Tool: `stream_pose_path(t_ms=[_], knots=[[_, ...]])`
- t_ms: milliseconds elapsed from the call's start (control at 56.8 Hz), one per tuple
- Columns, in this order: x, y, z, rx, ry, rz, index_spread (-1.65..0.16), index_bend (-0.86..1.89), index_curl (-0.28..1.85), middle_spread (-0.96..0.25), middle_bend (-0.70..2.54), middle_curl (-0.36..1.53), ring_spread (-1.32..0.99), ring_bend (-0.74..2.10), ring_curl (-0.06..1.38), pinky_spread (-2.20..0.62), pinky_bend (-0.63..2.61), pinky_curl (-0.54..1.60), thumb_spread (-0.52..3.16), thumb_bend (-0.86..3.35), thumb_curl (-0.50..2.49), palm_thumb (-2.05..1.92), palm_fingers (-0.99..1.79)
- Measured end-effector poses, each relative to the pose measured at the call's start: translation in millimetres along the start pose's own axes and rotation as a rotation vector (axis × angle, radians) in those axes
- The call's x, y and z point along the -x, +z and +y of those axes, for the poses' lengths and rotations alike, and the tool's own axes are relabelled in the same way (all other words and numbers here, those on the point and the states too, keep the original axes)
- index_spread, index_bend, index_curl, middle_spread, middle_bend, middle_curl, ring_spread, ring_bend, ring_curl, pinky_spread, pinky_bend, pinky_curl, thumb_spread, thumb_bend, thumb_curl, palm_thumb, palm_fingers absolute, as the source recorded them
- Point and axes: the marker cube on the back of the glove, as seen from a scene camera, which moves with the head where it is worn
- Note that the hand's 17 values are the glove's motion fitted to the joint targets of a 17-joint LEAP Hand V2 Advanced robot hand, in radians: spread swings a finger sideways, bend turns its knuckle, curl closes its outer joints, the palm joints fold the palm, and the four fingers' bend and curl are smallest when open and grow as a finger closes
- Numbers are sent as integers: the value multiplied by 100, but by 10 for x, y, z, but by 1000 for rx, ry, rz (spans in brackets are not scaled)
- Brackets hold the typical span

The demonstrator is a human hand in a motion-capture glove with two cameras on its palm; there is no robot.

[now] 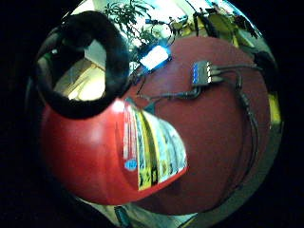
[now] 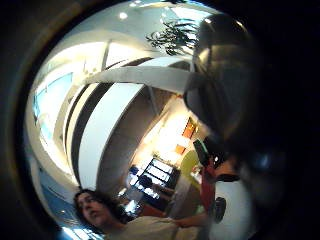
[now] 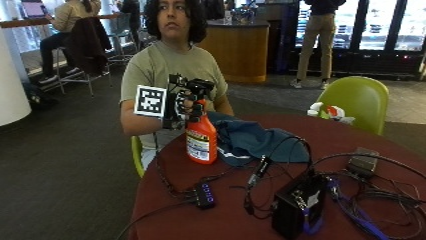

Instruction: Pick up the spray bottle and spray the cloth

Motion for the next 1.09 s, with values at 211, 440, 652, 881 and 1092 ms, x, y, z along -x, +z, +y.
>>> stream_pose_path(t_ms=[211,440,652,881,1092], knots=[[-33,191,-153,-64,-40,3,-20,10,18,5,23,36,-4,53,35,10,48,37,88,-3,38,85,58],[-125,451,-410,-25,19,-75,-21,12,21,3,22,36,-5,52,36,9,42,36,90,-2,39,89,62],[-118,568,-509,253,261,-206,-23,11,24,-4,41,42,-8,50,35,8,21,30,92,-2,40,90,97],[-64,407,-424,270,240,-221,-23,24,31,-11,53,48,-11,51,40,4,10,26,84,1,48,102,112],[377,-119,-312,326,118,-192,-24,30,41,-14,56,53,-13,58,46,-16,31,37,60,-2,59,106,132]])
